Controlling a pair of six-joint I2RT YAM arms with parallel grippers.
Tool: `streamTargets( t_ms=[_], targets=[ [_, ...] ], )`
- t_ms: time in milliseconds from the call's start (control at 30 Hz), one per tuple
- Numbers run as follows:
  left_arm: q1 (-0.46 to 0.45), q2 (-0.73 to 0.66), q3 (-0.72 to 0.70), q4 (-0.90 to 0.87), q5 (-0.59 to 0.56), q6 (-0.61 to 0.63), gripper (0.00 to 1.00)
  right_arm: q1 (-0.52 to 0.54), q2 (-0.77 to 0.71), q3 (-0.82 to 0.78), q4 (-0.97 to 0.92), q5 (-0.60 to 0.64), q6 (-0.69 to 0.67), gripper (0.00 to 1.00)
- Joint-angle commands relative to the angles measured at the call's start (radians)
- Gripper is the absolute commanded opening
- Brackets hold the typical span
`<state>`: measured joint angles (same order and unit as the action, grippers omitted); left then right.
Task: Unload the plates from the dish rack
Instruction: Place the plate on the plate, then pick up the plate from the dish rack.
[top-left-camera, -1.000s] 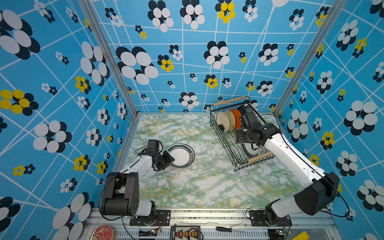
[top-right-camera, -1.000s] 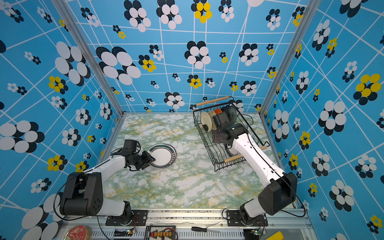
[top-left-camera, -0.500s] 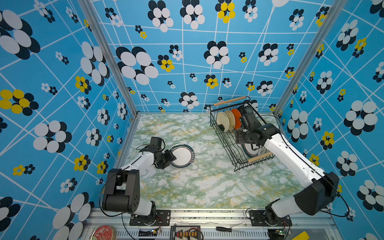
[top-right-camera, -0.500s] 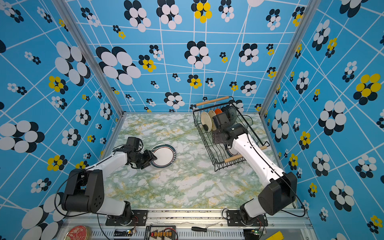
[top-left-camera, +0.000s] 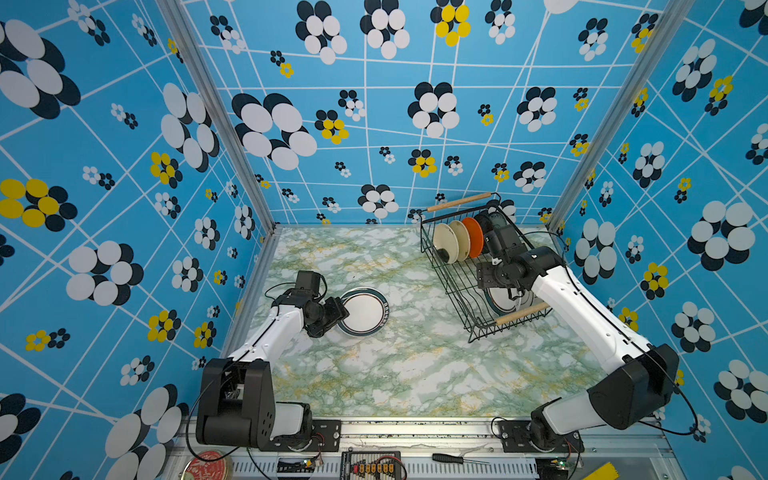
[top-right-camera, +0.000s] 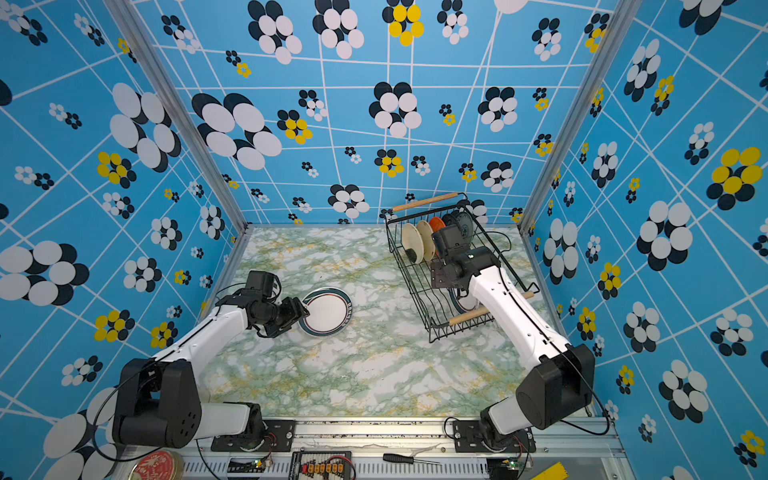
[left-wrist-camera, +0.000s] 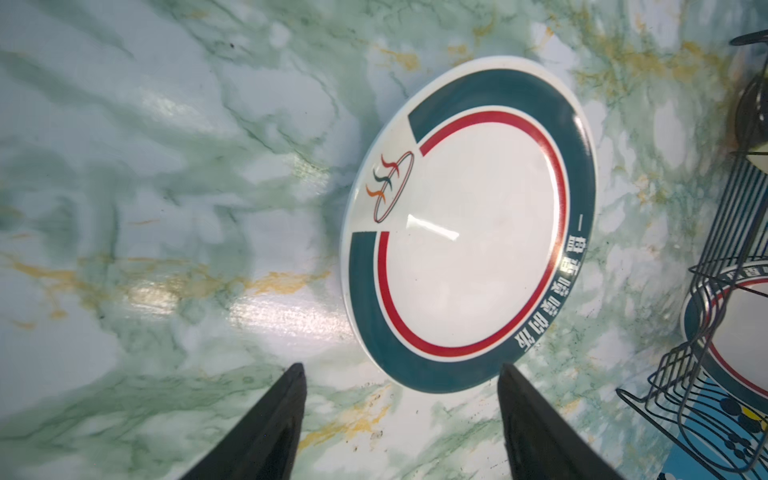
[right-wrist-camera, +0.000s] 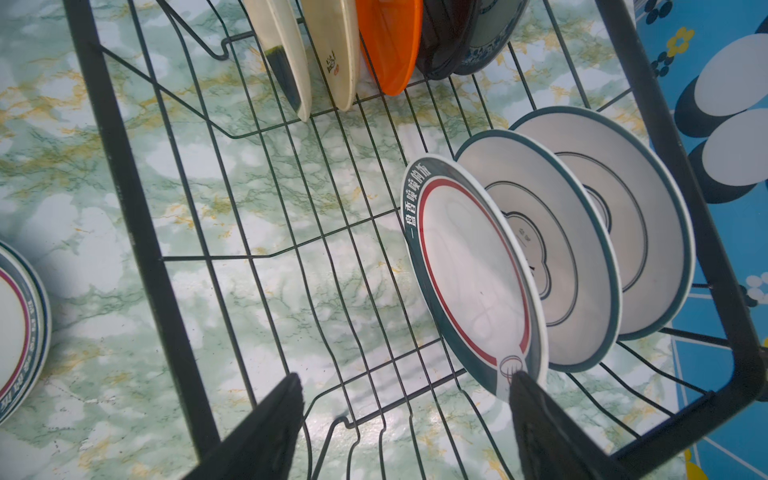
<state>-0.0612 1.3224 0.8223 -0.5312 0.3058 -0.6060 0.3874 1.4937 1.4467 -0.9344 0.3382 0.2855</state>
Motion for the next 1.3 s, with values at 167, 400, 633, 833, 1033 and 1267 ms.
streamTargets(
  t_ms=[167,400,633,833,1033,1267],
  targets=[
    [-0.008,-0.074,0.034,0.015,0.005,0.052,0.99,-0.073,0.031,-0.015,-0.024,0.024,-0.08,0.8],
    [-0.026,-0.085,0.034,0.057,0.052,0.048,0.99,-0.118,0.073,-0.019,-0.001,0.023,-0.093,0.79],
    [-0.047,-0.104,0.041,0.074,0.045,0.027,0.99,-0.141,0.13,-0.019,0.038,0.004,-0.117,0.73],
    [-0.061,-0.112,0.034,0.089,0.014,0.004,0.99,-0.143,0.166,-0.015,0.06,0.015,-0.127,0.61],
    [-0.071,-0.104,0.042,0.093,0.022,-0.004,0.99,-0.146,0.174,-0.038,0.091,0.018,-0.139,0.53],
    [-0.114,-0.082,0.078,0.063,-0.009,0.011,0.99,-0.152,0.176,-0.07,0.123,0.019,-0.148,0.41]
  ],
)
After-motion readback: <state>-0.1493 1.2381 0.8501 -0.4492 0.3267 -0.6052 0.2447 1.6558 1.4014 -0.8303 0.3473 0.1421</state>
